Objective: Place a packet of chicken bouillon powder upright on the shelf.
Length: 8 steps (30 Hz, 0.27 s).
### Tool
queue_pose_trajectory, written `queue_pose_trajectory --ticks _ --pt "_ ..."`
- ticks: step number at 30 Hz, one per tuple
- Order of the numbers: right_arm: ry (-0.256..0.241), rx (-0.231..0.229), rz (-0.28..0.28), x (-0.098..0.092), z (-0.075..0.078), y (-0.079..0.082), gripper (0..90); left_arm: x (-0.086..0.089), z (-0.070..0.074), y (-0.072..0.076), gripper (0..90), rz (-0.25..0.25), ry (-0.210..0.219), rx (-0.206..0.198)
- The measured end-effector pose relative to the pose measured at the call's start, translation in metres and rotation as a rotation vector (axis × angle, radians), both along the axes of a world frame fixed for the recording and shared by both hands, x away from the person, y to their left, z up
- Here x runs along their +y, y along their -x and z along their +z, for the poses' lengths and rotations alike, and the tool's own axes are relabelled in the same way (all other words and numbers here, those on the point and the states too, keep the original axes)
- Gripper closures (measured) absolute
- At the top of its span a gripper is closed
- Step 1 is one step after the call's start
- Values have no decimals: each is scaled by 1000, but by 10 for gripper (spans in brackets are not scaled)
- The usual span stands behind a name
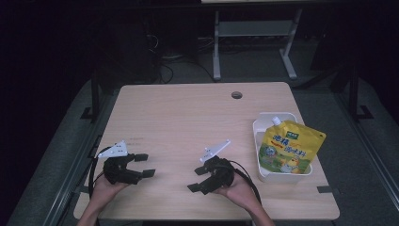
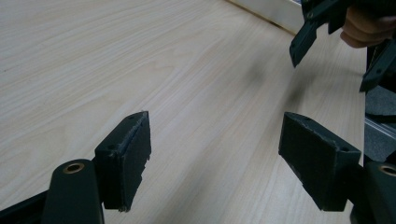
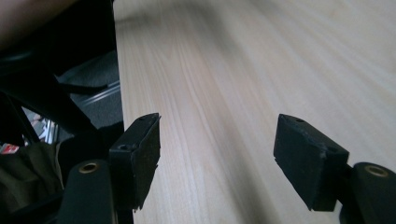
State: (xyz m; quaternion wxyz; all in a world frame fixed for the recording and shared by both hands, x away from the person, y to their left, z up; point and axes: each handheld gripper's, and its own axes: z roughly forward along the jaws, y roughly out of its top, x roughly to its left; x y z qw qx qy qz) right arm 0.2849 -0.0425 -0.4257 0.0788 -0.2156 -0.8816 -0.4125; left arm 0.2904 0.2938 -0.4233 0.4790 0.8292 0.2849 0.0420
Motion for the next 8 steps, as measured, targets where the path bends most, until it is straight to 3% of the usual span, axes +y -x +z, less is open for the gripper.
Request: queue_pose_trajectory --ticks 8 --pt "14 20 -10 0 -21 10 318 -3 0 1 249 -12 1 -1"
